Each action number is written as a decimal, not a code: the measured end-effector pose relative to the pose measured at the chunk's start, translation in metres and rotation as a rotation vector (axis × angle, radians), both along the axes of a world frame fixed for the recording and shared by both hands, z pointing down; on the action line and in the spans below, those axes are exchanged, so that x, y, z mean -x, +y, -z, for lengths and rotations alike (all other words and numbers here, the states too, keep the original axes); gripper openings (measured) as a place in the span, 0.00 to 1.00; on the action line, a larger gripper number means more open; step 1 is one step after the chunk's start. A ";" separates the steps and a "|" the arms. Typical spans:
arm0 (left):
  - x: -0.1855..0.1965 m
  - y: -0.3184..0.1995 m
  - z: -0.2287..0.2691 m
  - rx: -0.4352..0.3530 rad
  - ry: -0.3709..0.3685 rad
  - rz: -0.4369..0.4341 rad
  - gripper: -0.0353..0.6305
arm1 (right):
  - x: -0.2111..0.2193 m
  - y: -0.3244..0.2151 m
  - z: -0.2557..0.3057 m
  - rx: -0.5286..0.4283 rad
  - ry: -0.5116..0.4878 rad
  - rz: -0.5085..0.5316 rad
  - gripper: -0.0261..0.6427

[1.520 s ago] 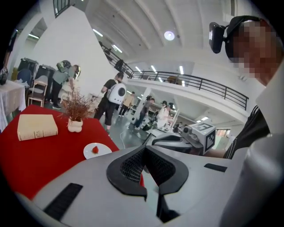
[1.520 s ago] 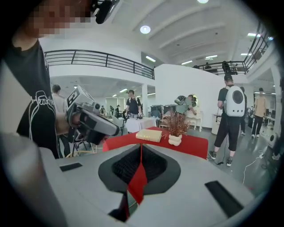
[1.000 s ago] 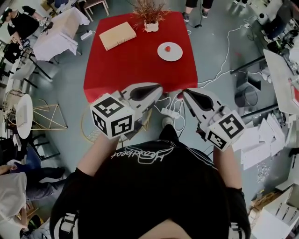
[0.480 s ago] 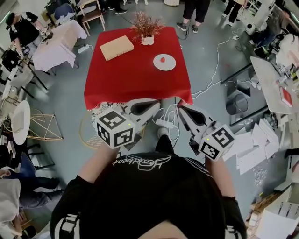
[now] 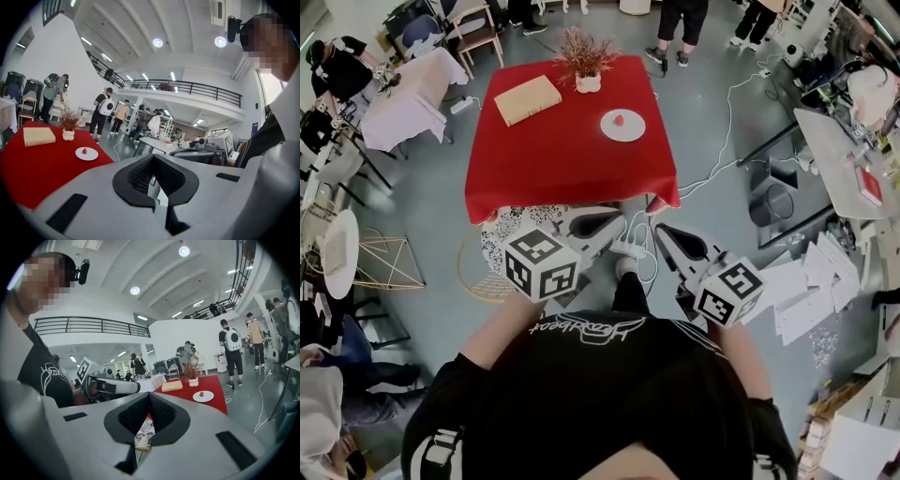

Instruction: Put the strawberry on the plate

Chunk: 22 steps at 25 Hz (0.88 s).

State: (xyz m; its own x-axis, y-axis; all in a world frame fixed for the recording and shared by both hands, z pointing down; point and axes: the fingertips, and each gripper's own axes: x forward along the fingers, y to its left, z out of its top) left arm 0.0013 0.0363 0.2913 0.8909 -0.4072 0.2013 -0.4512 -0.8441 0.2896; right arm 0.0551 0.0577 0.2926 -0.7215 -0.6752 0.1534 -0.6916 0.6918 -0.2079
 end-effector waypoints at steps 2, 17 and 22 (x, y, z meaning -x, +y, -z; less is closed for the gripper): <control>-0.005 0.004 -0.003 0.004 -0.004 -0.012 0.06 | -0.004 0.002 -0.004 0.008 0.007 -0.009 0.05; -0.012 0.004 -0.007 0.013 0.000 -0.042 0.06 | -0.009 0.004 -0.010 0.026 0.035 -0.022 0.05; -0.011 0.004 -0.011 0.020 0.001 -0.039 0.06 | -0.008 0.003 -0.013 0.028 0.038 -0.017 0.05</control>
